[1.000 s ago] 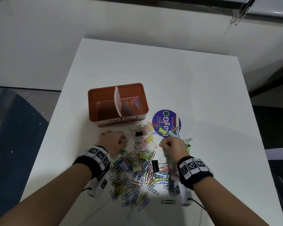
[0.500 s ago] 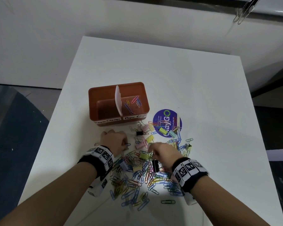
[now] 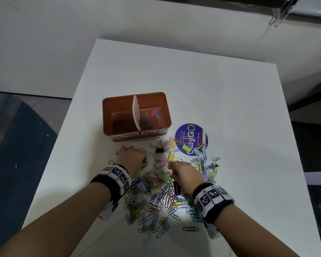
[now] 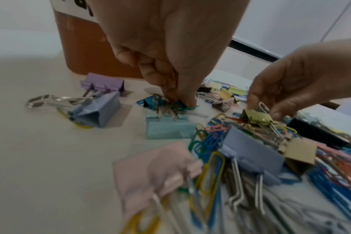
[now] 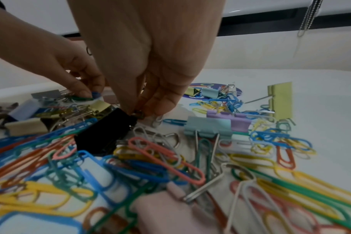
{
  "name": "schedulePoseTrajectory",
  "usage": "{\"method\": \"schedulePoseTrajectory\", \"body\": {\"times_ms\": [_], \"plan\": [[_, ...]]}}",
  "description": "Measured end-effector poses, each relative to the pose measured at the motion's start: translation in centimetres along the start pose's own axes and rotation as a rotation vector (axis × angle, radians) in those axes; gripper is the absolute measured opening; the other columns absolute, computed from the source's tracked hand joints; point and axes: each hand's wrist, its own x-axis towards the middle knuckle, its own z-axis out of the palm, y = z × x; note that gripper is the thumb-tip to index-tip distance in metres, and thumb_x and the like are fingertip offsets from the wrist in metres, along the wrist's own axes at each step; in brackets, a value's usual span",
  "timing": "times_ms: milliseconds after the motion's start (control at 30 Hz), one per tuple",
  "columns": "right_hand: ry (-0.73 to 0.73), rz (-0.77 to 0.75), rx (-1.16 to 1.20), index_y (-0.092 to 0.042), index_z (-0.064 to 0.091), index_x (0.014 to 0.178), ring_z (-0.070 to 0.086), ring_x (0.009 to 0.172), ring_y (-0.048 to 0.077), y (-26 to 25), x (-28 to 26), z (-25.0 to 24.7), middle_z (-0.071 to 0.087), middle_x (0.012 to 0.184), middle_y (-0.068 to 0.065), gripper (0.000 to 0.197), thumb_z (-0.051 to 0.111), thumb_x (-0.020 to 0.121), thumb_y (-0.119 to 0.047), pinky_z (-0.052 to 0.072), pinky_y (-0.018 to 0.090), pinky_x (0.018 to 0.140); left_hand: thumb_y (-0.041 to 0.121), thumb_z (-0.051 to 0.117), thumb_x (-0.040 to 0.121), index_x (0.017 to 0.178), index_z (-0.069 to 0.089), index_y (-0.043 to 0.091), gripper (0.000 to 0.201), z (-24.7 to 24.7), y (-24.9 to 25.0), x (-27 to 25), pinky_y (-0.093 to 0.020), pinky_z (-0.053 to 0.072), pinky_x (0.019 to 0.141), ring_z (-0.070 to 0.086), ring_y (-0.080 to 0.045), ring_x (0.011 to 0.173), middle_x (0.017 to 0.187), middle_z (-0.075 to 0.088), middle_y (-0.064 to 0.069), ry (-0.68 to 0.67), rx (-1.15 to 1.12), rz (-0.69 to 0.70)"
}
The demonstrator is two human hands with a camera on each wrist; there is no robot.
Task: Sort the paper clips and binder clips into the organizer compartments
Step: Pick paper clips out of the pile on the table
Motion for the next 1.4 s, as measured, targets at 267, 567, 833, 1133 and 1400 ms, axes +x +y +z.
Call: {"method": "schedulePoseTrajectory", "body": {"times_ms": [267,567,833,1133,1400], "plan": [[0.066,0.066,0.16,-0.008,0.062,0.089,0.056,0.082,0.016,0.0,-0.5,-0.9,0.061,0.087,0.0,0.006,0.057,0.088,-0.012,0.039,0.022,0.071,0.039,0.053,0.089,0.101,0.061,0.029,0.018,-0.8,-0.5,-0.9,-0.039,0.03,0.099,0.051,-0.018,0.11,0.107,0.067,0.008,-0.036,-0.192,0.046],[-0.001,0.196,0.087,-0.021,0.059,0.094,0.064,0.091,0.023,-1.5,-0.6,0.6,0.069,0.096,0.001,0.019,0.066,0.079,-0.014,0.052,0.031,0.083,0.041,0.052,0.088,0.111,0.055,0.031,0.026,0.1,2.0,-2.4,-0.039,0.032,0.097,0.052,-0.022,0.113,0.111,0.065,0.003,-0.129,-0.042,0.125],[-0.004,0.235,0.065,-0.013,0.063,0.092,0.061,0.094,0.026,-1.6,0.4,0.3,0.065,0.102,0.008,0.009,0.063,0.083,-0.013,0.05,0.031,0.085,0.044,0.057,0.085,0.097,0.063,0.032,0.019,-0.7,2.2,-1.6,-0.043,0.033,0.098,0.047,-0.021,0.114,0.109,0.063,0.007,-0.138,0.001,0.106],[0.016,0.229,0.1,-0.022,0.054,0.079,0.062,0.088,0.025,-2.0,0.1,0.6,0.066,0.093,0.005,0.017,0.053,0.081,-0.005,0.051,0.029,0.079,0.031,0.049,0.091,0.103,0.057,0.025,0.016,-0.1,2.4,-1.7,-0.043,0.036,0.094,0.048,-0.025,0.114,0.115,0.055,0.0,-0.095,0.041,0.109],[0.047,0.114,0.099,-0.017,0.059,0.089,0.061,0.088,0.024,-1.7,-1.0,0.8,0.067,0.093,0.004,0.012,0.053,0.082,-0.009,0.051,0.032,0.077,0.03,0.051,0.09,0.1,0.055,0.022,0.013,-0.1,2.1,-1.6,-0.036,0.035,0.092,0.059,-0.023,0.102,0.105,0.066,0.001,-0.043,-0.092,0.128]]}}
